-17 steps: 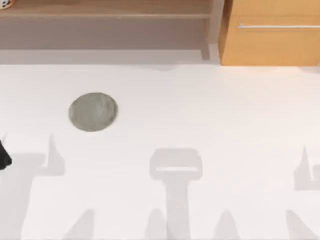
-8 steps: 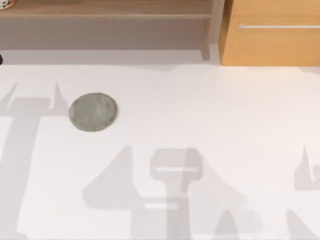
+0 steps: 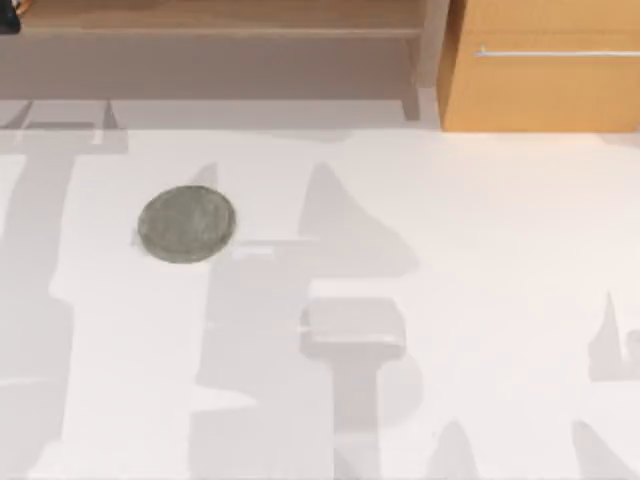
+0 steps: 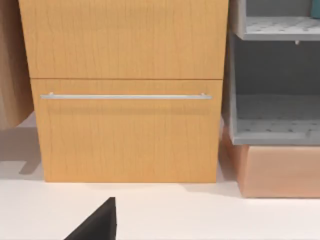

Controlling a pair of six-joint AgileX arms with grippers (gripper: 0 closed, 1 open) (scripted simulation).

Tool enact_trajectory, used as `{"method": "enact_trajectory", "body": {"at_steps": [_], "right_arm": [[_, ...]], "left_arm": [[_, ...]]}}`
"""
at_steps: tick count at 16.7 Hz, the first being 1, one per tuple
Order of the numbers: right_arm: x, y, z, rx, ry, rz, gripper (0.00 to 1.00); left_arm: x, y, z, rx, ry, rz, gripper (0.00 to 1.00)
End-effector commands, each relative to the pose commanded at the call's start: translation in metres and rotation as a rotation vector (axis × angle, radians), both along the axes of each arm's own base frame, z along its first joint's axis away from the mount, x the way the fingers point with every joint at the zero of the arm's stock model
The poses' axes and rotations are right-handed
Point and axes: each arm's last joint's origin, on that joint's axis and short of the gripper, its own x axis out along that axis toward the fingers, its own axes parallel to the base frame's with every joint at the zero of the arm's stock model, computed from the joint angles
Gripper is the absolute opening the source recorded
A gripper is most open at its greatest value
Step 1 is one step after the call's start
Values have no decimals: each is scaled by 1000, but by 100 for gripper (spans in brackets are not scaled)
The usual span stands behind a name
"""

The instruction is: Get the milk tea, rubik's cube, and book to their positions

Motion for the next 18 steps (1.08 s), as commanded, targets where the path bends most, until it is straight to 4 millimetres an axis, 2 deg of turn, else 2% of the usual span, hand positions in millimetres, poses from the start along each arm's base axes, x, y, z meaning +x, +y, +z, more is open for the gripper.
{"method": "enact_trajectory", "body": {"at_steps": [3,5,13,18], "right_arm": [[0,0,0,0,0,0,100],[0,0,0,0,0,0,100],[0,0,0,0,0,0,100],[0,0,0,0,0,0,100]], "left_arm": [[28,8,-16,0,0,0,100],[37,11,-23,0,-1,1,100],[43,11,-25,0,1,-1,100],[85,12,-24,0,-3,1,100]]}}
